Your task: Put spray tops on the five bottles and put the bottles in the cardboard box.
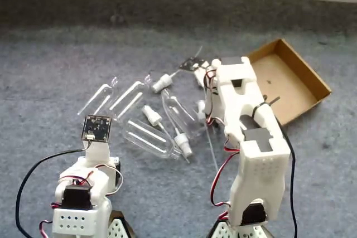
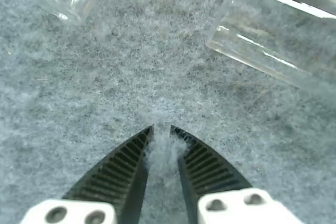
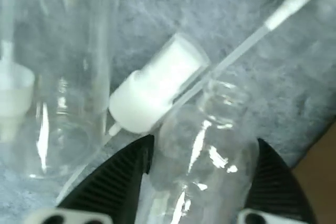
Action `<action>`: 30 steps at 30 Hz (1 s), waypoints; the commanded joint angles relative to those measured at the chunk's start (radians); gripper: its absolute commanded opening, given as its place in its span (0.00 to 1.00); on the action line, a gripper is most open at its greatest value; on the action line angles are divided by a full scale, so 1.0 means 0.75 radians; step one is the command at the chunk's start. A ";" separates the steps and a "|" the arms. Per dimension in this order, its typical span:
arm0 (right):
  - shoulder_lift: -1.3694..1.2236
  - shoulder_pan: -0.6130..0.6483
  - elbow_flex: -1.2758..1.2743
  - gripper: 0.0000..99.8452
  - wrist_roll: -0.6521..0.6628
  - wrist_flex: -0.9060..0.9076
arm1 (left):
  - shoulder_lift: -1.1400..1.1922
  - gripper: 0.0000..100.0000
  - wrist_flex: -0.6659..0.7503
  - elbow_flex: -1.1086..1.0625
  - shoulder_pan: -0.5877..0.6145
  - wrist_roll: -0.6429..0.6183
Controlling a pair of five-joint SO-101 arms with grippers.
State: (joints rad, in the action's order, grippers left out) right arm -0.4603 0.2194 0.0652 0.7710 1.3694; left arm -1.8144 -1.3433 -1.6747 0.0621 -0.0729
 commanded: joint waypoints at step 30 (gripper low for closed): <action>1.689 -0.019 -0.699 0.22 -0.286 0.083 | -0.001 0.01 -0.004 -0.026 0.017 -0.008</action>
State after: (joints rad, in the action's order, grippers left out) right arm 0.5984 0.2209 -0.3705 0.5715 1.4339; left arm -1.8144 -1.3433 -1.6747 0.0621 -0.0729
